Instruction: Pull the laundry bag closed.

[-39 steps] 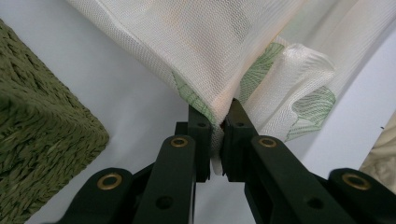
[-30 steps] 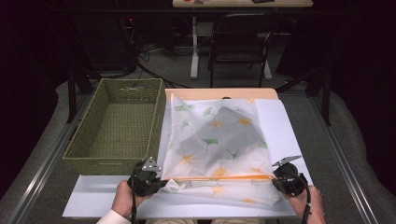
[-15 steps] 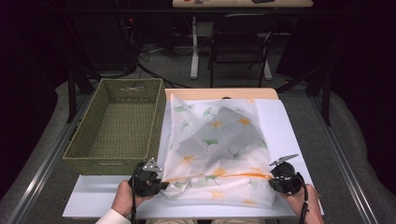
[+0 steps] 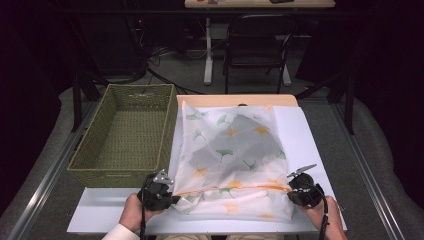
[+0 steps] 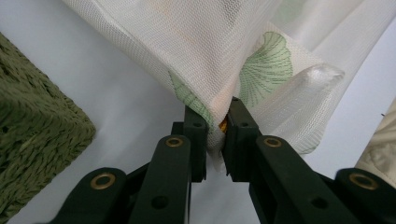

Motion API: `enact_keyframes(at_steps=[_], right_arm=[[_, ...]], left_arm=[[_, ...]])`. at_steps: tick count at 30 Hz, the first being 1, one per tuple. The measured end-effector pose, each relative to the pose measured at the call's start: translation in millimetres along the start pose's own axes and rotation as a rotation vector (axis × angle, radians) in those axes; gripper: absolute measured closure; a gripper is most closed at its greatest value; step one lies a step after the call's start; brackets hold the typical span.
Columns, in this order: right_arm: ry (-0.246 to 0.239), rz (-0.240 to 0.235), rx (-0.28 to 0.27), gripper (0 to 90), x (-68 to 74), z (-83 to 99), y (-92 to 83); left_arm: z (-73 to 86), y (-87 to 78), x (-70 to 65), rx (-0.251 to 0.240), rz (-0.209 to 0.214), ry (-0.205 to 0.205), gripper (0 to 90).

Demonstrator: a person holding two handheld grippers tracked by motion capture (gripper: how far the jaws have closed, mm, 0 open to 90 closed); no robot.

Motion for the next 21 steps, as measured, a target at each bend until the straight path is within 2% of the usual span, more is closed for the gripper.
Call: enact_keyframes(at_steps=[1,3,4,8,10,11,12,13,16,18,21], right_arm=[[-0.005,-0.004,0.002,87.6,-1.4,0.7,-0.5],[0.017,-0.047,-0.010,81.4,-2.3,2.4,-2.1],[0.018,-0.054,-0.015,79.1,-3.2,2.7,-2.8],[0.027,-0.056,-0.046,63.0,-6.0,2.4,-7.3],[0.014,-0.052,-0.053,55.1,-7.0,2.0,-8.8],[0.014,-0.052,-0.053,55.1,-7.0,2.0,-8.8],[0.015,-0.044,-0.051,50.9,-7.3,2.0,-8.6],[0.024,-0.033,-0.046,45.2,-7.8,2.5,-9.1],[0.030,-0.030,-0.064,38.4,-9.7,2.9,-11.2],[0.032,-0.017,-0.075,35.3,-11.4,2.7,-11.9],[0.030,-0.017,-0.074,30.4,-12.1,2.8,-11.7]], left_arm=[[0.5,-0.5,0.2,0.000,0.000,-0.003,79.7],[0.9,-1.8,0.9,0.001,-0.005,-0.008,74.6],[0.9,-2.7,0.7,0.002,0.001,-0.017,70.7],[-1.1,-8.4,0.2,0.004,-0.006,-0.026,50.2],[-0.7,-12.1,-0.3,0.012,-0.012,-0.032,43.0],[-0.7,-12.1,-0.3,0.012,-0.012,-0.032,40.5],[-0.4,-14.2,-1.0,0.017,-0.009,-0.028,40.5],[0.5,-17.7,-3.0,0.013,-0.019,-0.016,33.8],[2.9,-22.4,-4.4,0.019,-0.039,-0.009,28.2],[6.1,-24.4,-2.9,0.032,-0.070,-0.030,25.0],[14.5,-27.1,1.2,0.063,-0.084,-0.053,20.1]])
Point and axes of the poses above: each handheld gripper's, and its own axes: y roughly forward along the jaws, z roughly out of its underside, x roughly to its left, the point moved 3 cm from there along y, roughly forward along the jaws, and after that the axes turned 8 degrees about z, right-handed, at the moved point
